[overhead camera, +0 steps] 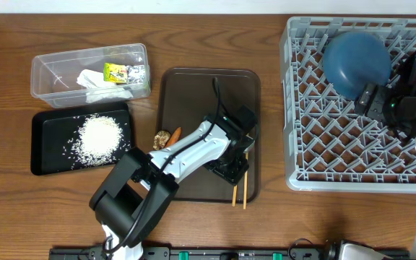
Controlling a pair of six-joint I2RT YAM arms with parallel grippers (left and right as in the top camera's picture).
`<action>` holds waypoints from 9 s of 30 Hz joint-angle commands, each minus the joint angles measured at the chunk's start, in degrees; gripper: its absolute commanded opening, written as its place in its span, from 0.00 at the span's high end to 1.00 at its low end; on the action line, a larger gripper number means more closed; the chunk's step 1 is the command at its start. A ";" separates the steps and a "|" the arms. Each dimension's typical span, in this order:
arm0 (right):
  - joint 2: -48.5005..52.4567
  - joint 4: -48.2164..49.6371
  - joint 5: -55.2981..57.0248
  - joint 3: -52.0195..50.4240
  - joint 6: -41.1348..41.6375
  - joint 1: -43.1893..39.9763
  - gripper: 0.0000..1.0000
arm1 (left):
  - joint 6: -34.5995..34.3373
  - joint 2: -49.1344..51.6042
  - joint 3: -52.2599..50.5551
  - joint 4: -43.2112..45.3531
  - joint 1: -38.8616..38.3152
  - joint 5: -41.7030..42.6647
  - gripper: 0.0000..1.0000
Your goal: Sort waste into correct bins and load items into the dishwasher rack
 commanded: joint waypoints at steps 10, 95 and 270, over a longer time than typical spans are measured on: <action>0.48 0.13 -0.39 0.02 0.61 -0.15 0.09 | 5.97 1.60 0.22 0.66 -0.79 2.21 0.34; 0.48 -0.98 3.67 0.02 -2.19 -0.26 0.06 | -29.86 -11.54 2.82 29.38 2.80 8.94 0.94; 0.48 -1.42 3.65 0.02 -2.19 -0.24 0.05 | -25.81 -3.13 3.08 46.36 -6.05 -6.03 0.71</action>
